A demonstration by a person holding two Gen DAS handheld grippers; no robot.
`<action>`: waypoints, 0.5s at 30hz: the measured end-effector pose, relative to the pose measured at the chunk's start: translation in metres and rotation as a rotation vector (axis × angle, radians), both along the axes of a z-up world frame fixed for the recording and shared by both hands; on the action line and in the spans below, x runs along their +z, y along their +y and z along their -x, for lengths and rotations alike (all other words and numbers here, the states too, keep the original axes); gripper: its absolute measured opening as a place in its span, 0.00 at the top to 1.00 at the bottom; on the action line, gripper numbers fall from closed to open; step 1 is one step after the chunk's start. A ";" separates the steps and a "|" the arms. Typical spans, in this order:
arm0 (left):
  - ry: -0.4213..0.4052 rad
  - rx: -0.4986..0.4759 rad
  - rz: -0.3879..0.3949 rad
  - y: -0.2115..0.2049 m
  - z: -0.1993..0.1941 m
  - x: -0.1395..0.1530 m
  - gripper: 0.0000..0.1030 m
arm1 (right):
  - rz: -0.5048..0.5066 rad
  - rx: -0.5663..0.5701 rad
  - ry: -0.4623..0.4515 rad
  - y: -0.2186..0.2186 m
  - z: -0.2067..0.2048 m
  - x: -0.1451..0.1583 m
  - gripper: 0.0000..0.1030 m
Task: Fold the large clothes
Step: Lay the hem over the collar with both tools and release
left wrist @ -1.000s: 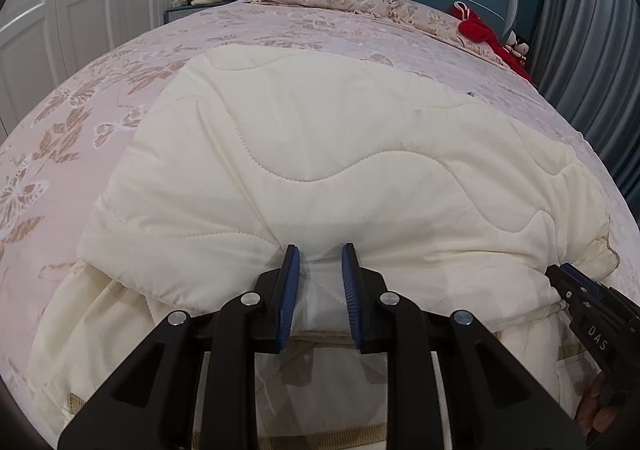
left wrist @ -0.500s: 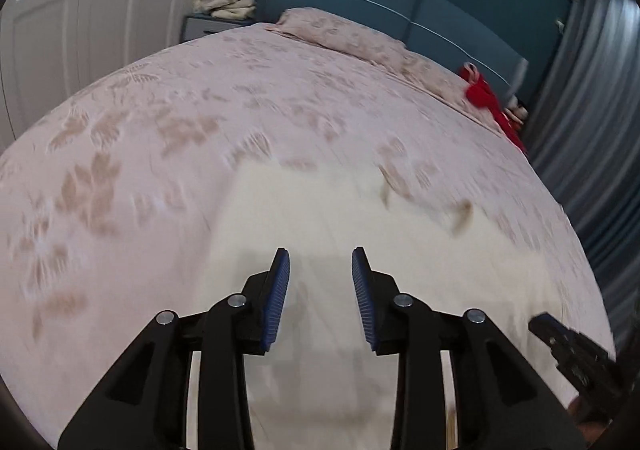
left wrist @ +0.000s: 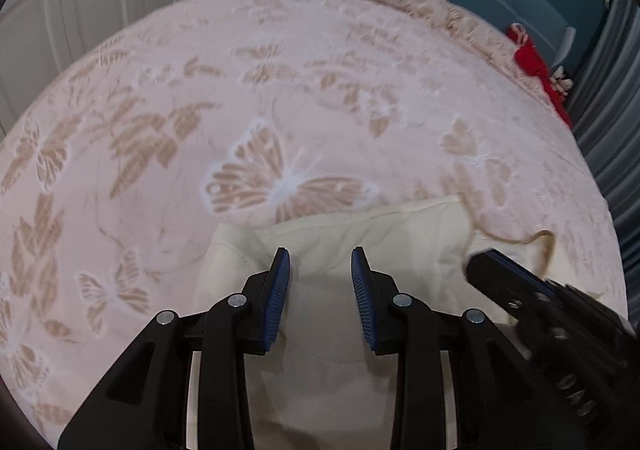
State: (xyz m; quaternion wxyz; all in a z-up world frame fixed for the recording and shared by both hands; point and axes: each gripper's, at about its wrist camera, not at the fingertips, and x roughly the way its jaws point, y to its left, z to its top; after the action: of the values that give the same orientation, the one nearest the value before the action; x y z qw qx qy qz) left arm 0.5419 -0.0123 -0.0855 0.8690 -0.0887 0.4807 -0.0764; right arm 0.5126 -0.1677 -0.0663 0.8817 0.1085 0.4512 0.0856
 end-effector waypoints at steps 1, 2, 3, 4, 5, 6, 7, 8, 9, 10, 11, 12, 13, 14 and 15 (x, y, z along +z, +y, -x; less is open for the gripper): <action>0.008 0.011 0.003 0.003 -0.001 -0.006 0.71 | 0.024 0.022 0.008 0.008 -0.007 -0.006 0.94; 0.012 0.017 0.004 0.003 -0.001 -0.009 0.71 | 0.043 0.041 0.024 0.015 -0.013 -0.015 0.94; 0.008 0.021 0.011 0.006 -0.001 -0.015 0.72 | 0.054 0.048 0.035 0.019 -0.017 -0.021 0.94; 0.000 0.022 0.012 0.007 0.000 -0.018 0.74 | 0.066 0.056 0.051 0.022 -0.022 -0.030 0.94; -0.012 0.022 0.009 0.008 0.002 -0.020 0.74 | 0.078 0.066 0.067 0.022 -0.025 -0.039 0.94; -0.027 0.016 0.001 0.007 0.005 -0.021 0.74 | 0.096 0.067 0.077 0.021 -0.026 -0.045 0.94; -0.036 0.014 -0.004 0.006 0.006 -0.021 0.74 | 0.129 0.063 0.085 0.018 -0.027 -0.052 0.95; -0.043 0.015 -0.008 0.005 0.007 -0.022 0.74 | 0.157 0.049 0.087 0.010 -0.028 -0.058 0.98; -0.050 0.017 -0.011 0.005 0.007 -0.023 0.74 | 0.162 0.033 0.085 0.002 -0.029 -0.062 0.98; -0.054 0.020 -0.013 0.004 0.007 -0.025 0.74 | 0.147 0.001 0.085 -0.010 -0.028 -0.064 1.00; -0.061 0.023 -0.015 0.003 0.007 -0.026 0.74 | 0.103 -0.023 0.087 -0.021 -0.028 -0.066 1.00; -0.066 0.025 -0.016 0.003 0.007 -0.026 0.74 | 0.015 -0.042 0.094 -0.035 -0.028 -0.068 1.00; -0.071 0.025 -0.018 0.002 0.007 -0.027 0.74 | -0.007 -0.057 0.091 -0.040 -0.026 -0.068 1.00; -0.077 0.024 -0.021 0.001 0.007 -0.027 0.74 | 0.004 -0.073 0.076 -0.041 -0.023 -0.065 0.90; -0.081 0.025 -0.022 0.001 0.007 -0.027 0.74 | 0.004 -0.067 0.060 -0.040 -0.022 -0.063 0.87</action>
State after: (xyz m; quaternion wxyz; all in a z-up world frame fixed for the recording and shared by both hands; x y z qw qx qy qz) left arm 0.5345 -0.0114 -0.1128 0.8896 -0.0822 0.4448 -0.0639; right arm 0.5346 -0.2082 -0.1293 0.8703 0.1244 0.4739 0.0515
